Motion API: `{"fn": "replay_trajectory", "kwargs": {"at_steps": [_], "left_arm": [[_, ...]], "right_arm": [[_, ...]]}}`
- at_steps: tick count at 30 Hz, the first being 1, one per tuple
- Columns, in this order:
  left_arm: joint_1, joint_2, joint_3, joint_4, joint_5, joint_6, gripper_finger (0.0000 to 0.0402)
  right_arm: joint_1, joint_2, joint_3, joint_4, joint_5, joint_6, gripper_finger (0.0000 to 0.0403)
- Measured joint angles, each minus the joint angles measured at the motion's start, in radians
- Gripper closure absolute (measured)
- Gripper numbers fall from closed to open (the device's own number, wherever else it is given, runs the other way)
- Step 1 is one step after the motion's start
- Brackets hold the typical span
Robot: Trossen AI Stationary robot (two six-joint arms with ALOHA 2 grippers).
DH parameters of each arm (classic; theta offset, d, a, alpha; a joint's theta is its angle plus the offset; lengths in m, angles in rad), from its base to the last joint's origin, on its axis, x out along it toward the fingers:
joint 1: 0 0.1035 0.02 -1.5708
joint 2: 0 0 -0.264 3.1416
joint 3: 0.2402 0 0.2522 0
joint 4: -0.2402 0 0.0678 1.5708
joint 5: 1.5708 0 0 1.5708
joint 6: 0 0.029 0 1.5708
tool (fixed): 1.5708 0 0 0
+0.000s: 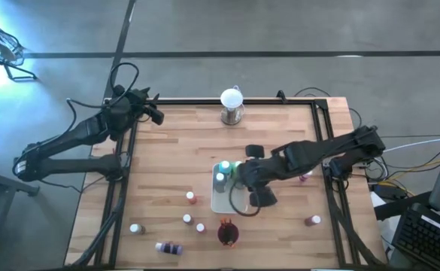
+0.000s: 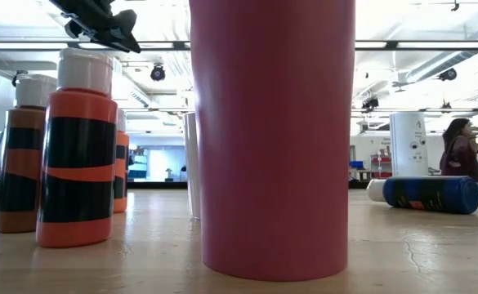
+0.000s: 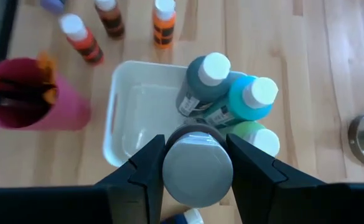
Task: Pick & Place Paint Supplies
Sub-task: Put the brown paint bottle into the white bin
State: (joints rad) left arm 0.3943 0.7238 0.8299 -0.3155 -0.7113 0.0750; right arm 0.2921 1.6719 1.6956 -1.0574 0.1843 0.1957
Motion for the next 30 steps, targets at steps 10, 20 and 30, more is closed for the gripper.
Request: {"fn": "replay_trajectory", "kwargs": {"at_steps": [10, 20, 30], "left_arm": [[0.0, 0.0, 0.0, 0.0, 0.0, 0.0, 0.0211], [0.0, 0.0, 0.0, 0.0, 0.0, 0.0, 0.0211], [0.0, 0.0, 0.0, 0.0, 0.0, 0.0, 0.0211]], "right_arm": [[-0.005, 0.063, 0.001, 0.026, 0.022, 0.018, 0.027], [-0.005, 0.067, -0.007, 0.017, 0.081, 0.364, 0.027], [-0.005, 0.067, -0.021, 0.015, 0.08, 0.665, 0.027]]}}
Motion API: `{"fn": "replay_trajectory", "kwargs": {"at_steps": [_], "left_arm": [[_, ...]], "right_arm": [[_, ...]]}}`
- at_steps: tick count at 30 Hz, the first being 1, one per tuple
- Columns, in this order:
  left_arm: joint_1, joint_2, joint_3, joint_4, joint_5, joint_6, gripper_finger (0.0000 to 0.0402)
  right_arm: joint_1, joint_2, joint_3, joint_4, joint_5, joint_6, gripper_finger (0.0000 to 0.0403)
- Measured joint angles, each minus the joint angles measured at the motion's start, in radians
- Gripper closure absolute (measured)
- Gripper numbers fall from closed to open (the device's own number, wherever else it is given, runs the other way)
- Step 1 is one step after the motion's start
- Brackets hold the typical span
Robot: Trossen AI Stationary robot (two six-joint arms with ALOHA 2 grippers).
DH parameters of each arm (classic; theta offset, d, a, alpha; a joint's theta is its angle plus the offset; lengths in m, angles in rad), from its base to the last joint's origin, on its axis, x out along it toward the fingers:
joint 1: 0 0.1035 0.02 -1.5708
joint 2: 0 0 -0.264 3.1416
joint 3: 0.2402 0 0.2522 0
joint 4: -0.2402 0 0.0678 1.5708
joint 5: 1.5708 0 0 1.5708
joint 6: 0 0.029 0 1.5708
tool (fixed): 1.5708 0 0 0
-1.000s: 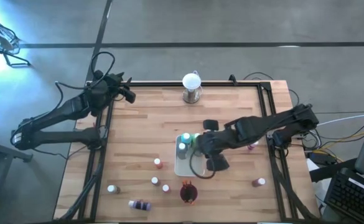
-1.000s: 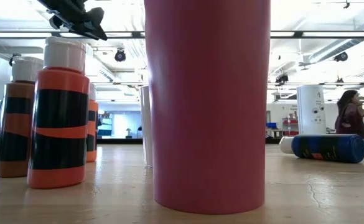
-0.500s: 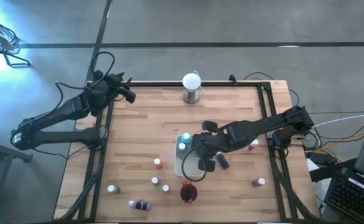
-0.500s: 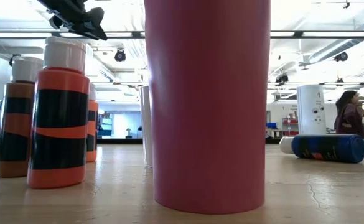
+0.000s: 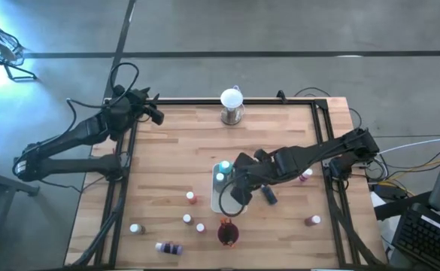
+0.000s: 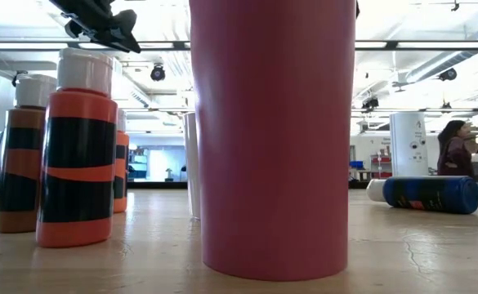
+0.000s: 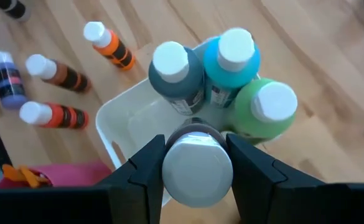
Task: Pick & Place Paint Supplies
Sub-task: Put the brown paint bottle into the white bin
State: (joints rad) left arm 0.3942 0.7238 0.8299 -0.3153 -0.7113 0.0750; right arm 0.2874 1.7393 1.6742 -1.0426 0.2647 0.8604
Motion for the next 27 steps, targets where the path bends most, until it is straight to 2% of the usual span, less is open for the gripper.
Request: {"fn": "replay_trajectory", "kwargs": {"at_steps": [11, 22, 27], "left_arm": [[0.0, 0.0, 0.0, 0.0, 0.0, 0.0, 0.0211], [0.0, 0.0, 0.0, 0.0, 0.0, 0.0, 0.0211], [0.0, 0.0, 0.0, 0.0, 0.0, 0.0, 0.0211]], "right_arm": [[-0.023, 0.0, -0.069, 0.007, -0.001, 0.185, 0.027], [-0.024, 0.0, -0.076, 0.135, -0.004, 0.164, 0.027], [-0.024, 0.0, -0.076, 0.136, -0.08, 0.074, 0.027]]}}
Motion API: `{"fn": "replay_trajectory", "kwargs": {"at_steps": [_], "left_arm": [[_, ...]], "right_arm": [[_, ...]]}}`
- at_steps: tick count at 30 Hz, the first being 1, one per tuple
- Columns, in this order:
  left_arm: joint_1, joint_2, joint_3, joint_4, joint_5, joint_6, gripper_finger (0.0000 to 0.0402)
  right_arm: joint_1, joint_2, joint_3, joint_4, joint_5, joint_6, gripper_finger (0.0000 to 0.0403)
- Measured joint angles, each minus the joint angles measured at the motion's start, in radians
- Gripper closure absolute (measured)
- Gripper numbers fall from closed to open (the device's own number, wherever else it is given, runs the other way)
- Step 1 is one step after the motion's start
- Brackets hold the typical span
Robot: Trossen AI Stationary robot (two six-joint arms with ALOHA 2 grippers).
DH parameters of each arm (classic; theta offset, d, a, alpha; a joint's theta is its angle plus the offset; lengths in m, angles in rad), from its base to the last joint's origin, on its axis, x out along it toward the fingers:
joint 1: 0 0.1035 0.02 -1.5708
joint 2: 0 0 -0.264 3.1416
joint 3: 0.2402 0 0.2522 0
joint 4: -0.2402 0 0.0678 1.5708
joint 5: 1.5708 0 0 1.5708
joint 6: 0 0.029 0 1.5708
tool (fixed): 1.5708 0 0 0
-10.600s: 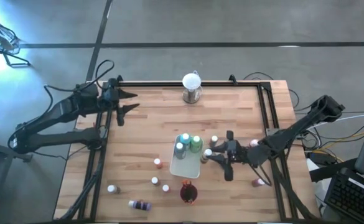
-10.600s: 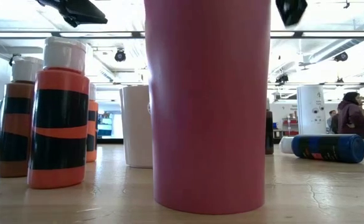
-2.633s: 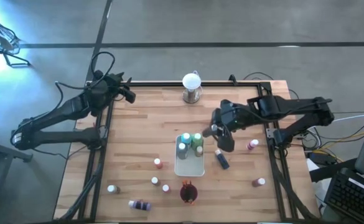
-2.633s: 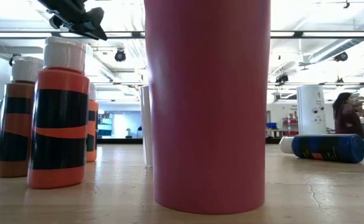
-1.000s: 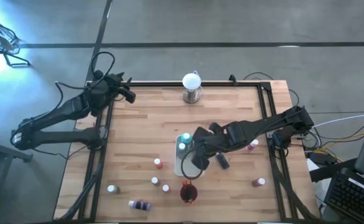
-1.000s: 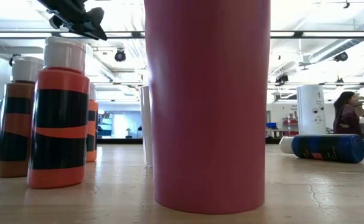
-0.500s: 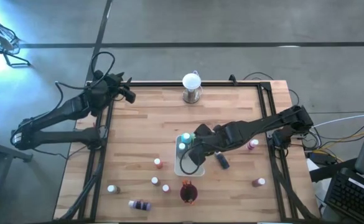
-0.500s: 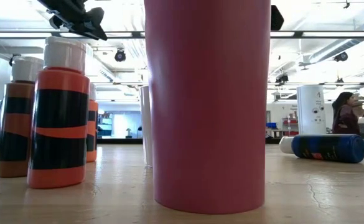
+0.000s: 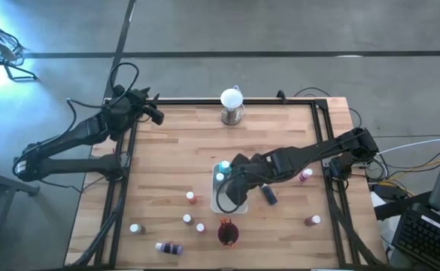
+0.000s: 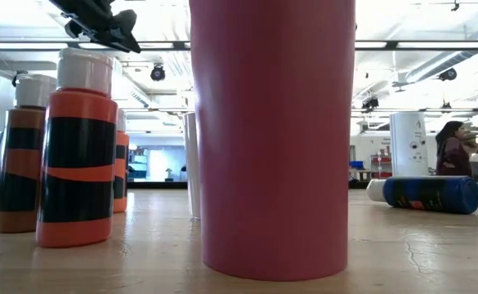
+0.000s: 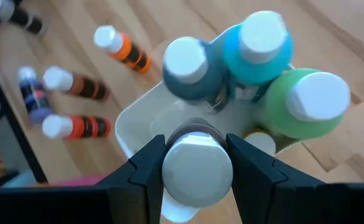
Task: Pick & Place Paint Supplies
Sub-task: Put the brown paint bottle into the white bin
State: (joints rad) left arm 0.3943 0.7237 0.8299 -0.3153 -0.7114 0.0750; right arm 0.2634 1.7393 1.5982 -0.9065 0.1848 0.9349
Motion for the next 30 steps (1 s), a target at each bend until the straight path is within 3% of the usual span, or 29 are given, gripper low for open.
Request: {"fn": "replay_trajectory", "kwargs": {"at_steps": [9, 30], "left_arm": [[0.0, 0.0, 0.0, 0.0, 0.0, 0.0, 0.0211], [0.0, 0.0, 0.0, 0.0, 0.0, 0.0, 0.0211]], "right_arm": [[-0.005, 0.024, -0.002, -0.006, 0.112, -0.038, 0.027], [-0.002, 0.107, -0.013, -0.001, 0.106, 0.106, 0.027]]}}
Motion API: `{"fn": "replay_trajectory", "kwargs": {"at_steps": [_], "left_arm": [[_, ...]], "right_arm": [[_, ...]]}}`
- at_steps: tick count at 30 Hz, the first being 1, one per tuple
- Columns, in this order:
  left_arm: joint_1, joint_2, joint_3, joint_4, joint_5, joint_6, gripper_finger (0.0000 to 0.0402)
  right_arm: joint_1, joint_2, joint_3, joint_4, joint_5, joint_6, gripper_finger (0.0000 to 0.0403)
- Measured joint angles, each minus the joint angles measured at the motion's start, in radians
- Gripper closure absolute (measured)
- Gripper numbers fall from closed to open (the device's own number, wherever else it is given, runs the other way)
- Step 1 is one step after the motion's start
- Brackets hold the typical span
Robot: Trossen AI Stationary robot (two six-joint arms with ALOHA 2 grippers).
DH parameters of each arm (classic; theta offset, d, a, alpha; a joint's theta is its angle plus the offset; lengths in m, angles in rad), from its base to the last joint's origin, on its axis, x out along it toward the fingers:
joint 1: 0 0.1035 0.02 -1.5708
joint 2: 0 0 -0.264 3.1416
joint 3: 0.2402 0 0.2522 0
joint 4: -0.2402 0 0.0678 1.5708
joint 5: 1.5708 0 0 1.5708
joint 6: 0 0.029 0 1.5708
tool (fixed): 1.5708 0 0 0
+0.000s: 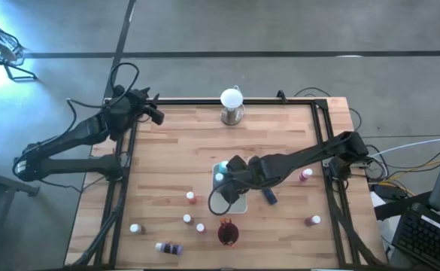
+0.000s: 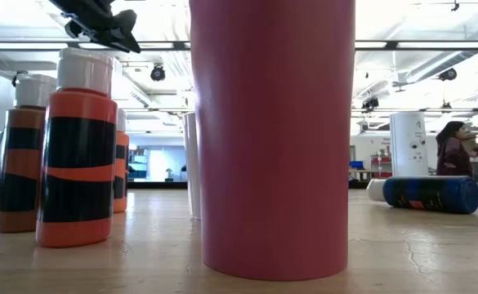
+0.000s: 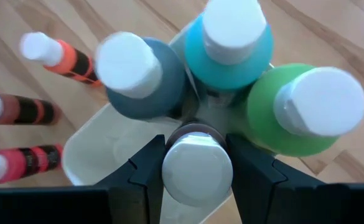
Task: Pick & Place Paint Supplies
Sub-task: Put the brown paint bottle into the white bin
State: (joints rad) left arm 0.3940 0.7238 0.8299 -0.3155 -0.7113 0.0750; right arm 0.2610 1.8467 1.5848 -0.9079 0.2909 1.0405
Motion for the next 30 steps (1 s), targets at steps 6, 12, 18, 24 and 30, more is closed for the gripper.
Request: {"fn": "replay_trajectory", "kwargs": {"at_steps": [6, 12, 18, 24, 30], "left_arm": [[0.0, 0.0, 0.0, 0.0, 0.0, 0.0, 0.0211], [0.0, 0.0, 0.0, 0.0, 0.0, 0.0, 0.0211], [0.0, 0.0, 0.0, 0.0, 0.0, 0.0, 0.0211], [0.0, 0.0, 0.0, 0.0, 0.0, 0.0, 0.0211], [0.0, 0.0, 0.0, 0.0, 0.0, 0.0, 0.0211]], "right_arm": [[0.0, 0.032, 0.0, 0.011, 0.003, 0.017, 0.027], [0.0, 0.055, 0.0, 0.009, 0.026, 0.064, 0.0271], [0.001, 0.082, 0.001, 0.018, 0.028, 0.068, 0.0271], [0.0, 0.1, 0.0, 0.022, 0.031, 0.068, 0.0271], [0.001, 0.101, 0.0, 0.022, 0.053, 0.068, 0.0271]]}}
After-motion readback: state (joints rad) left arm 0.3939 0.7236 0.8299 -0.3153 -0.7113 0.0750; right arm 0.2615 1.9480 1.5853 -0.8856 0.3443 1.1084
